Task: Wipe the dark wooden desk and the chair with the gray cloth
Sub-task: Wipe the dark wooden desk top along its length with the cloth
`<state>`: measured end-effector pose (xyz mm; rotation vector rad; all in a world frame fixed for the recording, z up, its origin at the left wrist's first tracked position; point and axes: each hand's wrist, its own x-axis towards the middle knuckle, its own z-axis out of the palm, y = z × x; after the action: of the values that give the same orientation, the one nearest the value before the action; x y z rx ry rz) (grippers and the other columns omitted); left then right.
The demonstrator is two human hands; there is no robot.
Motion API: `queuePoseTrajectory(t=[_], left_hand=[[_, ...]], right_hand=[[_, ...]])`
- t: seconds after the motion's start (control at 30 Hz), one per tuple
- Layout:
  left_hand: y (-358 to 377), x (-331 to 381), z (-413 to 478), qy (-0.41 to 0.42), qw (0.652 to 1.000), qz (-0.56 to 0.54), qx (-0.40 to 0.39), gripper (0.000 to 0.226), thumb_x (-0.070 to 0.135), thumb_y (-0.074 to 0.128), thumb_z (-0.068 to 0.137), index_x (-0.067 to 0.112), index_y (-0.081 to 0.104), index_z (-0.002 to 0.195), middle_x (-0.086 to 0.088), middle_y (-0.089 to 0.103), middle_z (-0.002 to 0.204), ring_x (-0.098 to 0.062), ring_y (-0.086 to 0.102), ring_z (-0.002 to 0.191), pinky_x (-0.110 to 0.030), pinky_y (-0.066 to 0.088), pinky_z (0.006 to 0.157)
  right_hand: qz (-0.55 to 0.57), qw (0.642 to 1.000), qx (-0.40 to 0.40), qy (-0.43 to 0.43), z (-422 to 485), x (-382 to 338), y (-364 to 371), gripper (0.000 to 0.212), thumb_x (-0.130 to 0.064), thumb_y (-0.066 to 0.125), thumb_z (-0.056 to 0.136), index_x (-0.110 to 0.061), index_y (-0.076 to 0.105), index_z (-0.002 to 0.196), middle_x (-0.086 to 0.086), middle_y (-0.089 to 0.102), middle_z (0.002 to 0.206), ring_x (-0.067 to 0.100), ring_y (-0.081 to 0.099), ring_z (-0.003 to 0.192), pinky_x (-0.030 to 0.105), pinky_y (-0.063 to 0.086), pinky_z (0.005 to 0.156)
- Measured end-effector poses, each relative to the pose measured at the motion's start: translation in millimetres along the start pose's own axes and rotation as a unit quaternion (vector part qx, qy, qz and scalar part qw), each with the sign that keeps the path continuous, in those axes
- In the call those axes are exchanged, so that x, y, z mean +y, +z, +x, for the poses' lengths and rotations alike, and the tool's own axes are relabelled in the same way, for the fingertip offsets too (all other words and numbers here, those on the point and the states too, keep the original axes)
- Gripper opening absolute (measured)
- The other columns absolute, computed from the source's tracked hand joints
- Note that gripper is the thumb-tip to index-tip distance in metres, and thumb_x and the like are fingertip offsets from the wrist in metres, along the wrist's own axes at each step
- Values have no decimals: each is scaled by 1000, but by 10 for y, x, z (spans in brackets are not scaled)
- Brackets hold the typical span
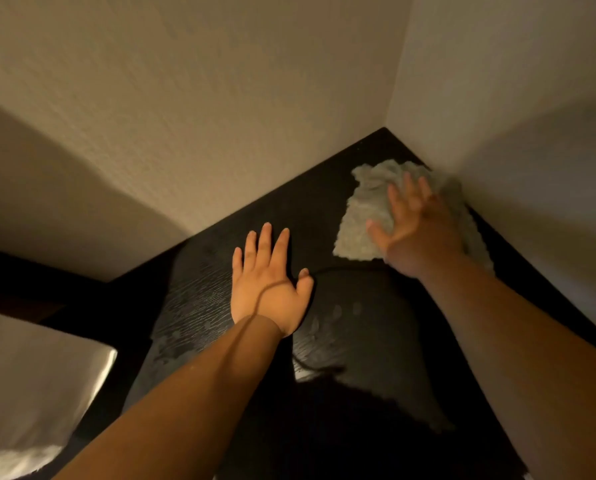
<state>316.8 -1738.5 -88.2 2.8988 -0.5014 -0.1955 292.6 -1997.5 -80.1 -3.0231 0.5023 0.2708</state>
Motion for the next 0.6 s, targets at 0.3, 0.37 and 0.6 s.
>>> queuePoseTrajectory(t=[0.3,0.37,0.6], left_hand=[[-24,-17,-5,0,1000,-12,-1,78,62,36,97,36,14,167,4,1,177,-20,-7,162,-46,-3,131],[-17,-19,0,-1,1000,-10,-2,78,62,36,97,36,13,167,4,1,177,-20,-7,162,-46,-3,131],[3,-33,11,-6,1000,-7,0,78,62,37,97,36,14,167,4,2,177,-21,-5,162,-46,-1,131]], right_hand=[[-24,993,-19,-114,-353,-321,112,84,-74,22,99,-27,0,165,6,-2,175,33,2,161,49,-4,129],[-47,990,-26,-134,-283,-206,-2,87,-75,27,99,-28,-14,161,3,-20,173,29,-14,160,44,-14,124],[-1,999,-24,27,287,-259,-78,83,-69,10,102,-20,0,168,11,-12,175,34,-10,161,51,-3,130]])
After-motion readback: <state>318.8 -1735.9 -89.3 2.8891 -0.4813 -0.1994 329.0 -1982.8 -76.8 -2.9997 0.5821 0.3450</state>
